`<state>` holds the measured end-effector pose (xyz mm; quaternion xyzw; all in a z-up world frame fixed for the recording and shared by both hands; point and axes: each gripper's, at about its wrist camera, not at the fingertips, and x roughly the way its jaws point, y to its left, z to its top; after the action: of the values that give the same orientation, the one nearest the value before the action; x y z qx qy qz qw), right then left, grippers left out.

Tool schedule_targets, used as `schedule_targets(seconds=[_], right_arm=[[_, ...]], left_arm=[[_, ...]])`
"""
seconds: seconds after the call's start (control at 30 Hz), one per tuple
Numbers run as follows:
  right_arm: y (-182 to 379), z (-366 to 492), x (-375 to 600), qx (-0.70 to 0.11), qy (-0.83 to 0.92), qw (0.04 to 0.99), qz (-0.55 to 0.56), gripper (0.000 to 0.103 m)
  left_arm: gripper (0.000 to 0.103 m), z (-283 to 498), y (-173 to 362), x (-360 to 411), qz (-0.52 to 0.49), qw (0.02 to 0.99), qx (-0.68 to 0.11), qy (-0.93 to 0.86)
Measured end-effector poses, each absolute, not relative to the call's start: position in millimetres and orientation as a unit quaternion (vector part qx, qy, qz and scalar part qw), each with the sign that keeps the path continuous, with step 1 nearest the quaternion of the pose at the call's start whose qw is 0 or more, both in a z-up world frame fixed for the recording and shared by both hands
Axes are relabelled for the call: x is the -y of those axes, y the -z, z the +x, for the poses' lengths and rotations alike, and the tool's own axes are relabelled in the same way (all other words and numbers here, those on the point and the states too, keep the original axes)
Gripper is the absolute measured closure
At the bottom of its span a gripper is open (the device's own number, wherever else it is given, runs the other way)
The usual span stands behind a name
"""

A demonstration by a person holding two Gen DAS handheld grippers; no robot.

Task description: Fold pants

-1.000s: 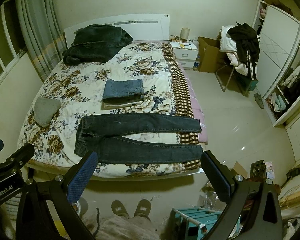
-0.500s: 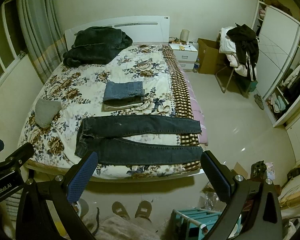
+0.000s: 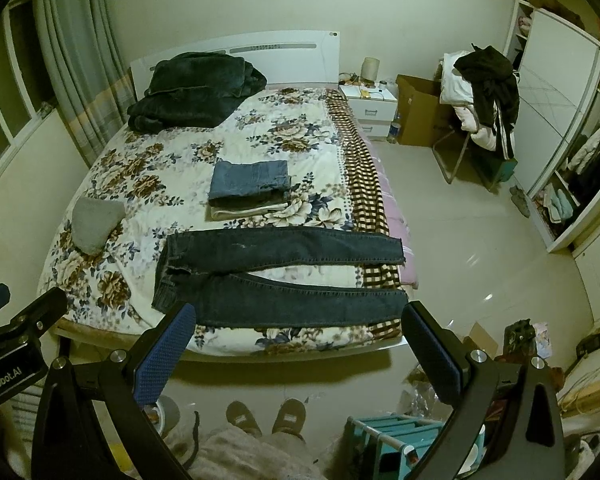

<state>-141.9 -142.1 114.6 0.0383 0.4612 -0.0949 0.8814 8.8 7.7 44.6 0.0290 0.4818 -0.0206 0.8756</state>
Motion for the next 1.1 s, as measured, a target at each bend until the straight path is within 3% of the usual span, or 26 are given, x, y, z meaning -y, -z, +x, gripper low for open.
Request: schedule_targets(seconds=[0.57, 1.1], right_arm=[[-88.8, -143.1, 158.5, -0.468, 0.090, 0.878, 0.052, 0.000], [-1.5, 7.0, 226.4, -0.468, 0.127, 0.873, 0.046, 0.000]], left_arm=[[0.000, 3.9, -23.5, -7.3, 0.026, 0.889, -0.457, 0.002], [0.000, 142.8, 68.9, 14.0, 0.020, 0.877, -0.479, -0.031]])
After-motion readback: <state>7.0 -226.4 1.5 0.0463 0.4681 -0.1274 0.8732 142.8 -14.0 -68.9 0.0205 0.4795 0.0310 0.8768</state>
